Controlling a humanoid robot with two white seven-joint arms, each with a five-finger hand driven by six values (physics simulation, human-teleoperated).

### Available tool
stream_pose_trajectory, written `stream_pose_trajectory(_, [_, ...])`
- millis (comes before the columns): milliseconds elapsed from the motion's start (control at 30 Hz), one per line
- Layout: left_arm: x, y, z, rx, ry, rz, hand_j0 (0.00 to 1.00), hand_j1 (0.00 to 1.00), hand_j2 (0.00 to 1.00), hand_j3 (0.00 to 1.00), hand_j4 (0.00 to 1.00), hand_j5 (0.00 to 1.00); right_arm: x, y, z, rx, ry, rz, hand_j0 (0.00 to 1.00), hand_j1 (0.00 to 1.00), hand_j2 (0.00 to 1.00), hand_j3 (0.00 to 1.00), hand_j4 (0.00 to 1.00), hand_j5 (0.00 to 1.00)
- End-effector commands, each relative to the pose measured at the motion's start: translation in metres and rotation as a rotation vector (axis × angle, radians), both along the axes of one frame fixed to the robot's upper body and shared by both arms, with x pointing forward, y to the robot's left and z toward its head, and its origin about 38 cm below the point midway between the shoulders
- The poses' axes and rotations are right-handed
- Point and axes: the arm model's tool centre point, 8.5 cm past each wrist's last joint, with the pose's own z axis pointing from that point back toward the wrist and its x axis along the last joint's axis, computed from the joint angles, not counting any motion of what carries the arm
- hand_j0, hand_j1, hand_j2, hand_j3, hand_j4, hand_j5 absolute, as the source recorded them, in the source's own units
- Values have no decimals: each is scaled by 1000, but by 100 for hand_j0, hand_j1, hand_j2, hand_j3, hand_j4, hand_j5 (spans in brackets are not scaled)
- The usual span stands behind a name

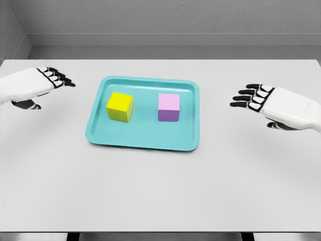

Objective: Push two cubes

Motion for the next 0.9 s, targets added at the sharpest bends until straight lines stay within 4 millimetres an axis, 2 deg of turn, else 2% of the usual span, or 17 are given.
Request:
stream_pose_trajectory(0, [-3, -2, -13, 40, 60, -5, 78, 78, 78, 78, 78, 78, 2, -5, 0, -6, 3, -14, 100, 100, 100, 100, 100, 100])
stream_pose_trajectory(67, [-3, -2, -15, 54, 75, -2, 75, 75, 75, 75, 75, 75, 2, -5, 2, 12, -1, -15, 100, 100, 100, 100, 100, 100])
stream_pose_trajectory(133, [-3, -2, -16, 54, 77, -2, 74, 74, 74, 74, 74, 74, 3, -2, 17, 155, -37, -11, 100, 100, 100, 100, 100, 100])
stream_pose_trajectory(167, [-3, -2, -16, 54, 77, -2, 74, 74, 74, 74, 74, 74, 2, 1, 17, 170, -29, -4, 100, 100, 100, 100, 100, 100])
stream_pose_trajectory(200, [-4, -2, -16, 56, 79, -3, 74, 74, 74, 74, 74, 74, 8, 3, 27, 104, -43, 6, 100, 100, 100, 100, 100, 100])
stream_pose_trajectory(233, [-3, -1, -16, 62, 77, -1, 74, 74, 74, 74, 74, 74, 14, 4, 26, -67, -14, 3, 100, 100, 100, 100, 100, 100])
stream_pose_trajectory(300, [-3, -1, -16, 63, 77, 0, 75, 75, 75, 75, 75, 75, 27, 7, 41, -199, -51, -4, 99, 99, 99, 99, 99, 99])
stream_pose_trajectory(333, [-2, 0, -16, 63, 76, 2, 75, 75, 75, 75, 75, 75, 30, 7, 41, -274, -41, -8, 89, 89, 89, 89, 89, 89])
stream_pose_trajectory(367, [-2, 0, -16, 70, 75, 2, 75, 75, 75, 75, 75, 75, 30, 7, 33, -330, 0, -11, 78, 78, 78, 78, 78, 78])
stream_pose_trajectory(467, [11, -8, -20, 79, 90, -1, 75, 75, 75, 75, 75, 75, 38, 24, 14, -321, 18, 0, 76, 76, 76, 76, 76, 76])
stream_pose_trajectory(533, [26, -20, -27, 86, 97, -2, 75, 75, 75, 75, 75, 75, 51, 30, 0, -302, 57, -22, 68, 68, 68, 68, 68, 68])
stream_pose_trajectory(667, [36, -33, -28, 88, 98, -17, 75, 75, 75, 75, 75, 75, 62, 33, 4, -273, 49, -35, 68, 68, 68, 68, 68, 68])
stream_pose_trajectory(767, [39, -36, -29, 78, 99, -17, 75, 75, 75, 75, 75, 75, 69, 42, -6, -237, 68, -34, 68, 68, 68, 68, 68, 68])
stream_pose_trajectory(833, [41, -38, -29, 75, 98, -18, 75, 75, 75, 75, 75, 75, 72, 53, -12, -200, 75, -22, 68, 68, 68, 68, 68, 68])
stream_pose_trajectory(867, [41, -39, -29, 80, 101, -22, 75, 75, 75, 75, 75, 75, 75, 64, -21, -164, 94, -16, 68, 68, 68, 68, 68, 68])
